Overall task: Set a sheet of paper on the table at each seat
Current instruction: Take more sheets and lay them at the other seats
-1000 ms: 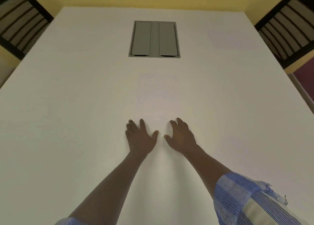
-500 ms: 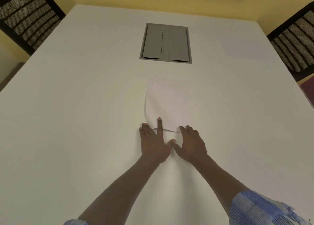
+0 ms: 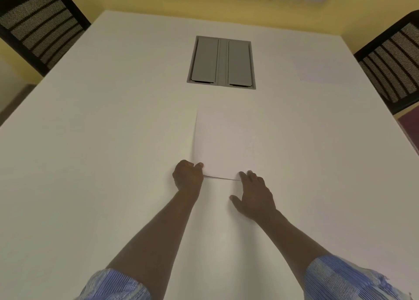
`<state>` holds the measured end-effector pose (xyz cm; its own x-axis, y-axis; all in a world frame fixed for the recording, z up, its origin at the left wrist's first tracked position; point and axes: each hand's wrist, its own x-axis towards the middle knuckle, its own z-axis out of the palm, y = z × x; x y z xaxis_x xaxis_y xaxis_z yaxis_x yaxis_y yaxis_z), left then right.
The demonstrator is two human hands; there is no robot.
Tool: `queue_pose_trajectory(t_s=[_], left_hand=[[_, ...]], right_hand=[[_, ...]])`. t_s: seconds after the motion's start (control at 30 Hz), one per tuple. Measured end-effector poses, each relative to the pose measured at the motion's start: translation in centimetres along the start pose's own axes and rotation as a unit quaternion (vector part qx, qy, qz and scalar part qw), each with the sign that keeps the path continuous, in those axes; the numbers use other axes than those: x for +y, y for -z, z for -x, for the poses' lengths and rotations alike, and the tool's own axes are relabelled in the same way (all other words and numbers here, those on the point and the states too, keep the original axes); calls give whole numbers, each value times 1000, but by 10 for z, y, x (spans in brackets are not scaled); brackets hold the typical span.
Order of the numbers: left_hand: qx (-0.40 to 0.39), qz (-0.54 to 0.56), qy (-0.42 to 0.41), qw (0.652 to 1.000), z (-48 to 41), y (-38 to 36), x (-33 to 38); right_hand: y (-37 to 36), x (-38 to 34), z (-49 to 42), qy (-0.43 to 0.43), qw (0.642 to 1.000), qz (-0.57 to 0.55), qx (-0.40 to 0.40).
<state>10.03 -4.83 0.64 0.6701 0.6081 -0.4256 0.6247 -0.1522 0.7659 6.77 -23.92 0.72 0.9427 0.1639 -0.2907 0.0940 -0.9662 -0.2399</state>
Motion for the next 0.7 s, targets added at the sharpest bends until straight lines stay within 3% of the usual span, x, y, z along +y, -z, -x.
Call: queue_pose_trajectory(t_s=[0.17,0.43,0.7], left_hand=[[15,-52,-13,998,2,1,0],[46,-45,-44,997,9,21,-5],[67,48,-91,992,29,89,-15]], right_hand=[[-3,0,0,-9,1000,-4,14],[-3,1,1,-5,1000,4,0],[28,-19,26,-49,990,-130,-8]])
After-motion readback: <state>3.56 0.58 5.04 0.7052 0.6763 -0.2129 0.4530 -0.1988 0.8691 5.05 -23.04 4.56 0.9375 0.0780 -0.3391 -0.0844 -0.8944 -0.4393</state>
